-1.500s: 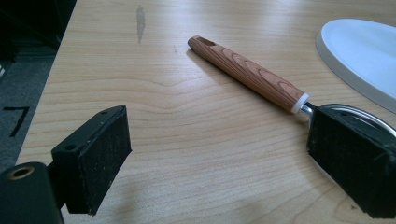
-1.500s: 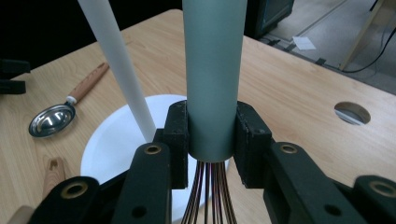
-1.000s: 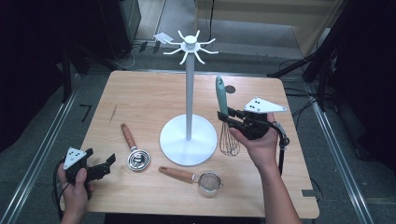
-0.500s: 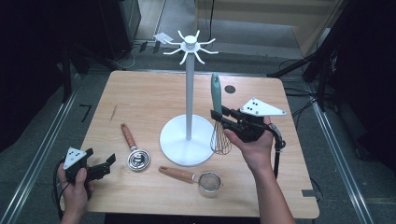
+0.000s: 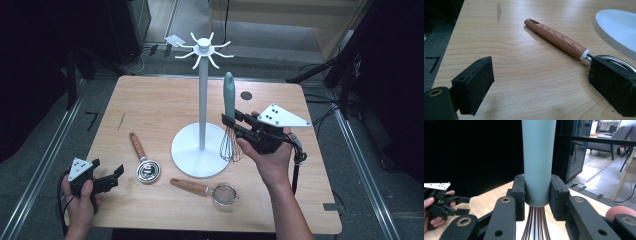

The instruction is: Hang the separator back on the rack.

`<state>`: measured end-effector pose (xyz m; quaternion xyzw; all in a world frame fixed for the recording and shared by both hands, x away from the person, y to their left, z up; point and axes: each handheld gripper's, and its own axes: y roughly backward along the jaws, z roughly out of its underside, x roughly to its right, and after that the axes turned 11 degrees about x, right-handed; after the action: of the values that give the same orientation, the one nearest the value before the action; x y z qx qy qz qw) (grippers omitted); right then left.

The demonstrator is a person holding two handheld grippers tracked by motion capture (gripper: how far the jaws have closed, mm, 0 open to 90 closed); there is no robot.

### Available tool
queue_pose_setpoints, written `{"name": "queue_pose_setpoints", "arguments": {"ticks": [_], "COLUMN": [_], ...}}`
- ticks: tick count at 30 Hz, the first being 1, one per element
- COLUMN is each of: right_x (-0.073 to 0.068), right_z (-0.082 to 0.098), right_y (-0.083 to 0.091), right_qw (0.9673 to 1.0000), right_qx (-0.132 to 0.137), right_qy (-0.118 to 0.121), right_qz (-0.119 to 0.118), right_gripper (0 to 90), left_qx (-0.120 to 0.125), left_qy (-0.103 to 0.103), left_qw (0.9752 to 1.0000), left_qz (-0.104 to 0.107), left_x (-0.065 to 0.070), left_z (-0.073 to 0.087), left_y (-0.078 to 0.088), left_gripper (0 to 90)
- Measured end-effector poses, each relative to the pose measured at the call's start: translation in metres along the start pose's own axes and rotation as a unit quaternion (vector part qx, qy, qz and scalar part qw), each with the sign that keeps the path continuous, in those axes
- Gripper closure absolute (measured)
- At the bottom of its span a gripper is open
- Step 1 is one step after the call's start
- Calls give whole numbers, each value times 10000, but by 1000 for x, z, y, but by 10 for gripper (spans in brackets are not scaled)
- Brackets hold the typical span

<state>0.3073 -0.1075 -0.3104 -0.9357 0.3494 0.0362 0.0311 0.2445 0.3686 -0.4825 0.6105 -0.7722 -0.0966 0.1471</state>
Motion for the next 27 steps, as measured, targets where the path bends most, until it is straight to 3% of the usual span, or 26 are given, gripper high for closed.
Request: {"name": "queue_pose_setpoints", "arguments": {"ticks": [27], "right_x": [-19], "right_z": [-20], "right_y": [2], "right_qw": [9991], "right_qx": [360], "right_qy": [-27], "right_qz": [-212], "right_gripper": [708], "left_qx": [8], "left_qy": [2], "left_qw": [10000], "left_qz": [-22], "left_x": [0], "left_z": [0], "left_y": [0], "left_gripper": [66]}}
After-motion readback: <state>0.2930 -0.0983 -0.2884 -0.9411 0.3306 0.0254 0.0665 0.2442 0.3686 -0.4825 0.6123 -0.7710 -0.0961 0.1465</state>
